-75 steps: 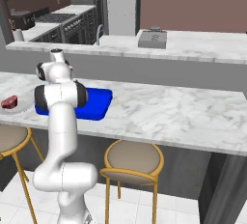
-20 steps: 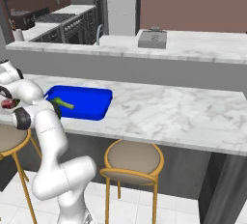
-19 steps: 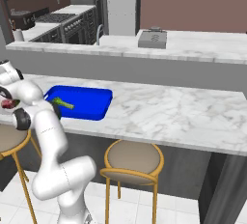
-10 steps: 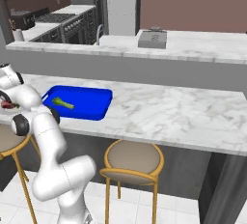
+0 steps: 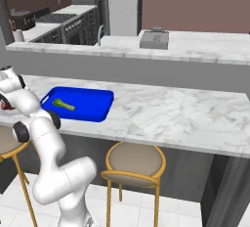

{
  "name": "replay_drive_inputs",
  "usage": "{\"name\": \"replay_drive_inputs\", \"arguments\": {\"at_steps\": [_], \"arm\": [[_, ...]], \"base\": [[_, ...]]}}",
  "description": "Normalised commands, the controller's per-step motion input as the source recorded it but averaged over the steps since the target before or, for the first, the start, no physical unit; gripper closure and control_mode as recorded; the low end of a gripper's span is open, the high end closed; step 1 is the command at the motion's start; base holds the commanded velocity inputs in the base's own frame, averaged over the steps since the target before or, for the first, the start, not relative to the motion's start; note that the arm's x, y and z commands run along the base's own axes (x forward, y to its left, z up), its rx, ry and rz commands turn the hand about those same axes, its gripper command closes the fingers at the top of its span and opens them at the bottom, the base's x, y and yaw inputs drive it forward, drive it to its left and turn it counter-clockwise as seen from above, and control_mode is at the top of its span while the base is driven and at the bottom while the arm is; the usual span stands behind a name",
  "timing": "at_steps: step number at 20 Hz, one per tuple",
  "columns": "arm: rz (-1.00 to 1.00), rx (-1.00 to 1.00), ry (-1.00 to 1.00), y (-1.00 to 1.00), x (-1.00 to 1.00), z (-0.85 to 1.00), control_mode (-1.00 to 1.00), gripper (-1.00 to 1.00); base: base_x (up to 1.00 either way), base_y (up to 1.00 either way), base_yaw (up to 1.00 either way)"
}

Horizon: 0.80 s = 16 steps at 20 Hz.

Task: Create a steak meal by picking up the steak and asparagus from the tray and placing them on the plate. Leave the celery on the tray.

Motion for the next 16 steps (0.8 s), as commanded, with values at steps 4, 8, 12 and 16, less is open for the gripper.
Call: {"name": "replay_drive_inputs", "arguments": {"at_steps": [4, 8, 12, 16], "arm": [[-0.03, 0.0, 0.0, 0.29, 0.14, -0.15, -1.0, -1.0], [-0.02, 0.0, 0.0, 0.23, 0.05, -0.01, -1.0, -1.0], [-0.01, 0.0, 0.0, 0.03, 0.0, 0.0, -1.0, -1.0], [-0.01, 0.0, 0.0, 0.0, 0.0, 0.0, -1.0, -1.0]], "base": [[0.0, 0.0, 0.0], [0.0, 0.0, 0.0], [0.0, 0.0, 0.0], [0.0, 0.0, 0.0]]}}
